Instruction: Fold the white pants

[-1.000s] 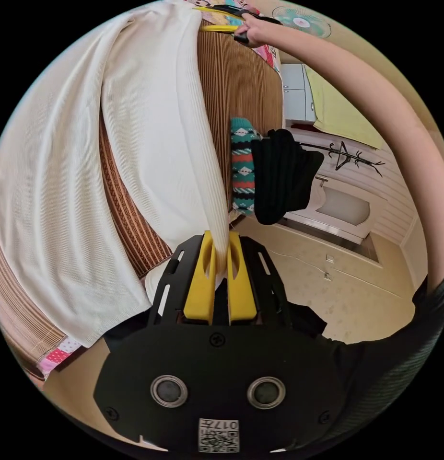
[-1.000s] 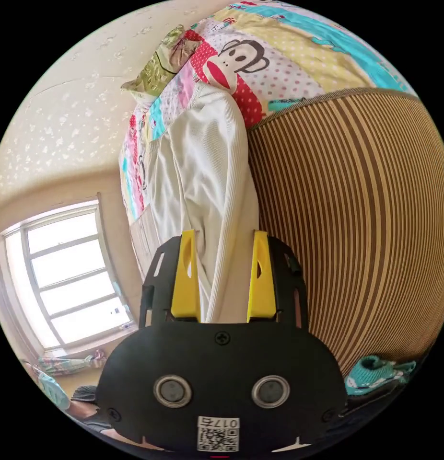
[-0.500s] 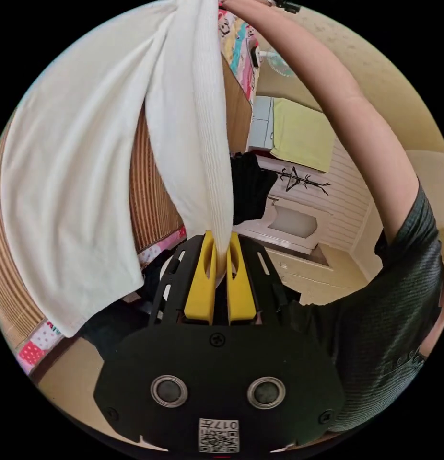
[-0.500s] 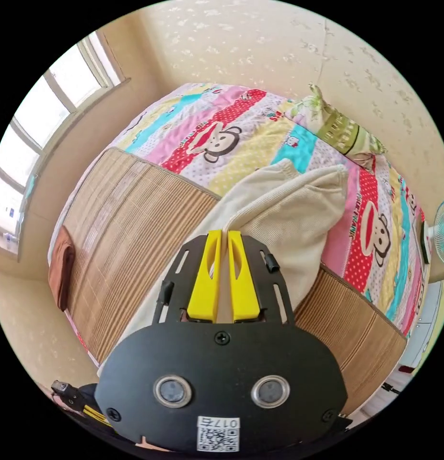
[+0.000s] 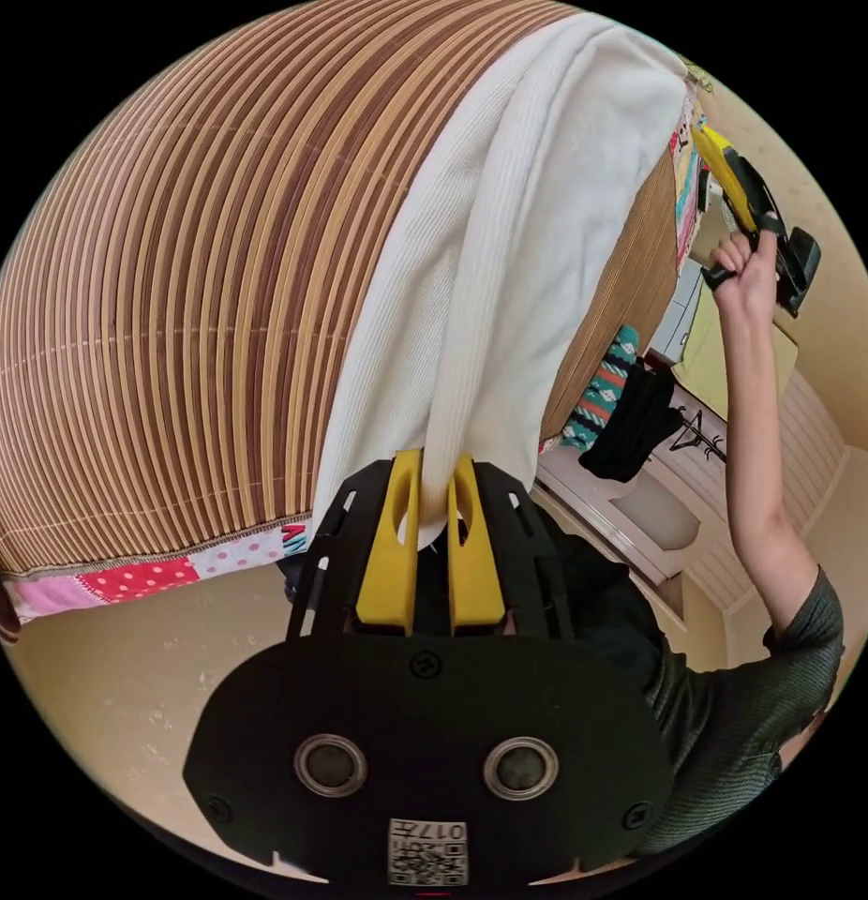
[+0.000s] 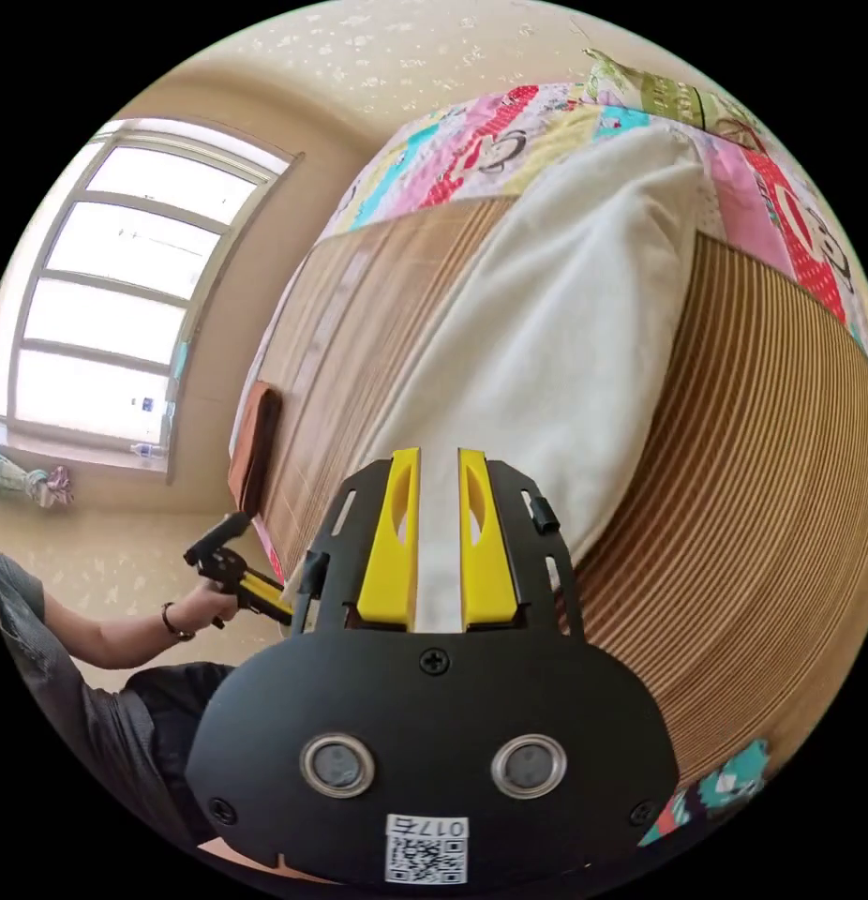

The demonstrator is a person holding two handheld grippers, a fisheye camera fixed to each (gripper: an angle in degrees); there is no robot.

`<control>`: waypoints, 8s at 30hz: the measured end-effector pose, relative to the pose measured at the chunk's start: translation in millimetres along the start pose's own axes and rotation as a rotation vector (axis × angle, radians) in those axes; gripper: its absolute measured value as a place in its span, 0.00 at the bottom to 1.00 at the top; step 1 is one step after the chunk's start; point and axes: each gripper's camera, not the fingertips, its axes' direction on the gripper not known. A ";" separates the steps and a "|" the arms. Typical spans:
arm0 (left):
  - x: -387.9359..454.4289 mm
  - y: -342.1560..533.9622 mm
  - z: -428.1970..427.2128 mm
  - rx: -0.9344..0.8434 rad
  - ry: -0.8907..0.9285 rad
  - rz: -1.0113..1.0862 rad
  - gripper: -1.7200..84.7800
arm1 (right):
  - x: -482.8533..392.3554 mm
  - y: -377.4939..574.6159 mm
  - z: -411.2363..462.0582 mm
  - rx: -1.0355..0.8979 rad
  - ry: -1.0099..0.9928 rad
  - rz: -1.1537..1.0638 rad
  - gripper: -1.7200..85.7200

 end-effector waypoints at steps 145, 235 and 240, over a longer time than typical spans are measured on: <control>180.6 144.7 -218.8 0.540 0.068 0.147 0.23 | 139.7 219.4 -186.6 0.288 -0.585 0.587 0.24; 97.4 152.7 -153.2 0.162 0.058 0.061 0.09 | 60.8 276.2 -63.3 0.150 -0.338 0.939 0.16; 88.4 145.0 -157.8 0.146 0.053 0.066 0.09 | 58.9 235.4 -65.9 -0.098 -0.156 0.743 0.15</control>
